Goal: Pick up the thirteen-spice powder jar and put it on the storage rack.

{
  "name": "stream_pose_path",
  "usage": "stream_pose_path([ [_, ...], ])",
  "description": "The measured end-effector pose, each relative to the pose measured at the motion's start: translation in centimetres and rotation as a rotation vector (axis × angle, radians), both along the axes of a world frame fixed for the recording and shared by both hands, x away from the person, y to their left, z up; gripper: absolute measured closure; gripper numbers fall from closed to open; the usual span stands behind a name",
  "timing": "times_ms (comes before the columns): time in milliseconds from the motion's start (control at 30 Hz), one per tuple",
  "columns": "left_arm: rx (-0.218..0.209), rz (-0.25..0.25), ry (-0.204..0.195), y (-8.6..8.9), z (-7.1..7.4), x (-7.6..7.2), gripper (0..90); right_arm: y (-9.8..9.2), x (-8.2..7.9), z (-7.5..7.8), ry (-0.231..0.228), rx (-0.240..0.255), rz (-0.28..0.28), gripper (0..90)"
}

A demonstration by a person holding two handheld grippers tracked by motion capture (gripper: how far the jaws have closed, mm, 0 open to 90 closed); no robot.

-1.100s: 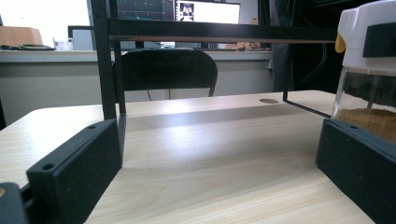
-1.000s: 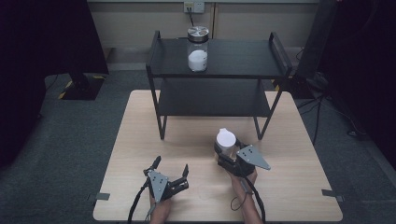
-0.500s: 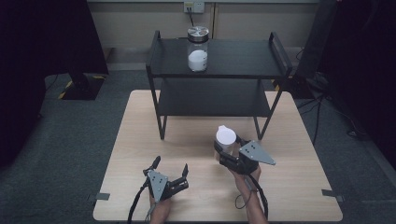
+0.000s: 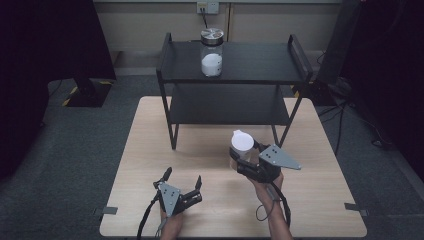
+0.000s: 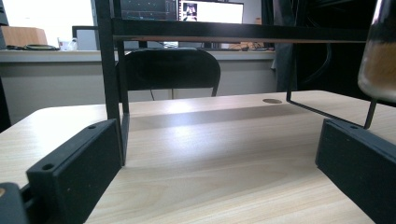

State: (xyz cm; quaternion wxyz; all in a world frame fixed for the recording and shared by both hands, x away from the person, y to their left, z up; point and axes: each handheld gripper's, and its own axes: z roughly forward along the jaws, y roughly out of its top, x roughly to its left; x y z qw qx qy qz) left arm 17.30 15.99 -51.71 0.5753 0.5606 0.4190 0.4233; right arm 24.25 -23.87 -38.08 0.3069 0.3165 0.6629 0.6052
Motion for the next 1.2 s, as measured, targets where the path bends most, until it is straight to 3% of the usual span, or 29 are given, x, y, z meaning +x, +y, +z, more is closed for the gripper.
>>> stream_pose_path([
  [533,0.001,0.0,0.0,0.0,0.0,0.0,0.0,-1.5,1.2,5.6,0.002,-0.005,0.067,30.2],
  [867,0.0,0.0,0.0,0.0,0.0,0.0,0.0,-2.7,2.2,9.6,-0.02,0.024,0.083,30.2],
  [1200,-0.001,0.0,0.0,0.0,0.0,0.0,0.0,-2.5,3.7,15.5,-0.046,0.026,0.065,30.2],
])
